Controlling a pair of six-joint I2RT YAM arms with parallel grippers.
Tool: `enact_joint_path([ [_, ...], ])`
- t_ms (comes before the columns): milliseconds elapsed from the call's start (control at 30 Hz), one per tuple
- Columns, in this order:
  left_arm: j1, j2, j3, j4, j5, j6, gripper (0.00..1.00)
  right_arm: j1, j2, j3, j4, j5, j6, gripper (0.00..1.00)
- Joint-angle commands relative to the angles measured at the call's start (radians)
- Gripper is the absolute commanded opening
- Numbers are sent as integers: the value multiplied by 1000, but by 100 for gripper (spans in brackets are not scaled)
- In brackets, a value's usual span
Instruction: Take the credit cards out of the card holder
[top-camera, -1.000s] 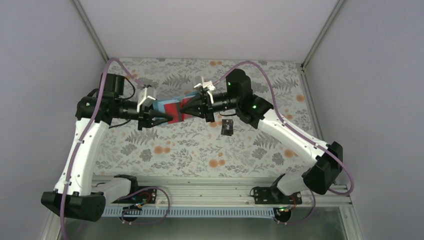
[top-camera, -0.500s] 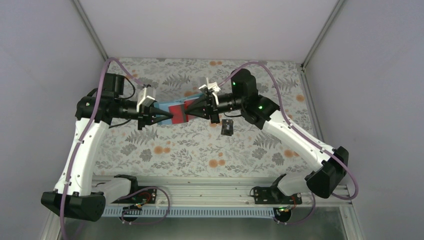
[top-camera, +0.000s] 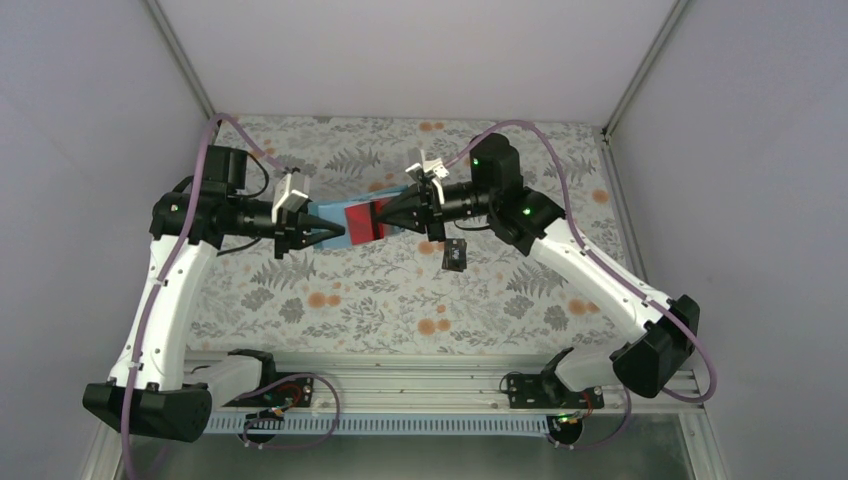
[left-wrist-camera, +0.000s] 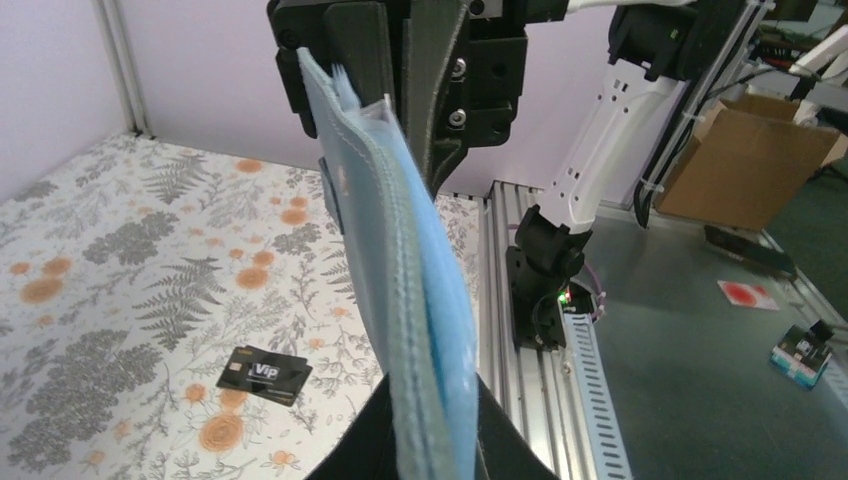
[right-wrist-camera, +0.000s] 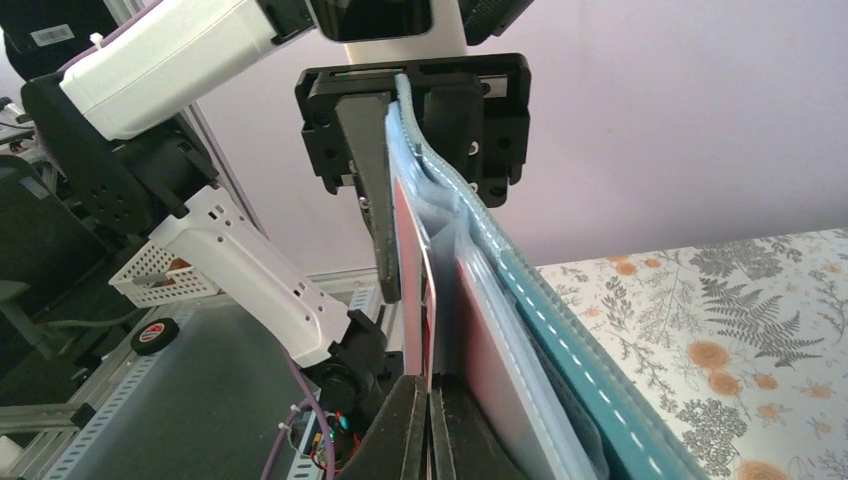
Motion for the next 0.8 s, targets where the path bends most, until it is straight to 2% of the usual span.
enact_joint_path([
  [0, 3, -4, 17, 7, 52, 15, 4, -6, -10, 2, 32, -3, 13, 4],
  [167, 10, -7, 19, 27, 41, -6, 2, -19, -41, -15, 0, 27, -14, 4],
  [233, 24, -12, 16, 94, -7, -86, 2, -49, -62, -21, -33, 73, -20, 4],
  [300, 39, -16, 3, 180, -109, -212, 2, -105, -80, -31, -73, 126, -10, 4],
  [433, 72, -20, -59, 314, -417, -393, 2, -262, -87, -36, -143, 255, 86, 4],
  [500, 89, -20, -82, 349, -535, -433, 2, -328, -72, -20, -215, 393, 158, 4],
  [567, 97, -20, -94, 367, -605, -450, 2, -363, -37, 16, -327, 606, 208, 4],
  [667, 98, -21, -101, 370, -605, -450, 2, -378, 44, 77, -505, 938, 259, 4],
  [767, 98, -23, -101, 364, -588, -445, 2, -379, 121, 106, -646, 1158, 289, 4],
])
